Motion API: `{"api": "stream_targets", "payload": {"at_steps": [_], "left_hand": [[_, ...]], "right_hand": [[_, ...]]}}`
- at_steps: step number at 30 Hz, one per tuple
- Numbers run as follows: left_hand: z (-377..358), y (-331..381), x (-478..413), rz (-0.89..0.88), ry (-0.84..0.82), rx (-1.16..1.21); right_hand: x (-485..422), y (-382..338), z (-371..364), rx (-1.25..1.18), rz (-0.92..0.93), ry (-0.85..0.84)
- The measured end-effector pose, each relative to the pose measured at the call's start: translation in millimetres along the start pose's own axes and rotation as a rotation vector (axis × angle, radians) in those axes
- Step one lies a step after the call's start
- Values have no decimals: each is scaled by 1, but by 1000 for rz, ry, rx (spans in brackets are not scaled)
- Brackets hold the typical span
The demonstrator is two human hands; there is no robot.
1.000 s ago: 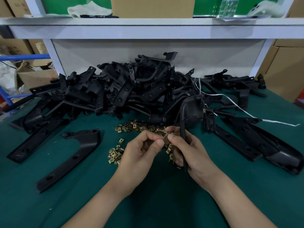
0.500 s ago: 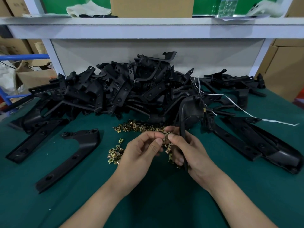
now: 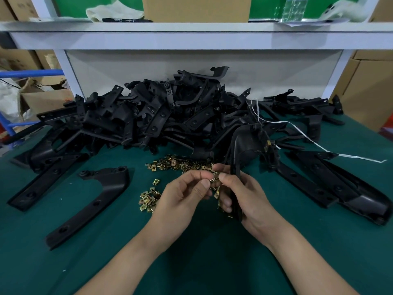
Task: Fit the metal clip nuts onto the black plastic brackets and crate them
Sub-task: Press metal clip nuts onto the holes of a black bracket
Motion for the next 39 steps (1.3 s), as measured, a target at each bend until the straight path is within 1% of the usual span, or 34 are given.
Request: {"api": "stream_targets", "payload": {"at_steps": [7,13,17,22,27,34,39], "left_hand": [[0,-2,0,36,22,44],[0,-4,1,40,-15,-95],[2,-4,-1,19,28,-120],[2,-5,0,27,30,-125],[3,-5,-1,38,-16,-111],[4,-1,-2,8,-75,-89],[4,0,-2,25,-94,-57]], "right_hand": [[1,-1,1,57,4,30],[3,-3,2,106,34,18],[3,-1,-2,72,16,-34],[3,-1,-3,75,-31,-52],[4,-1,1,79,-81,-85],[4,0,-3,11,-71,-143],[5,-1,-4,-13,-58,-158]]}}
Point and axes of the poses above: each hand's wrist, its own x-axis away from the middle knuckle, its own z-axis out of the back of the hand, y = z × x, the point moved 4 cm from there along -x, towards the middle knuckle, and after that the axes turned 6 degrees about x, right-handed, at the moved point
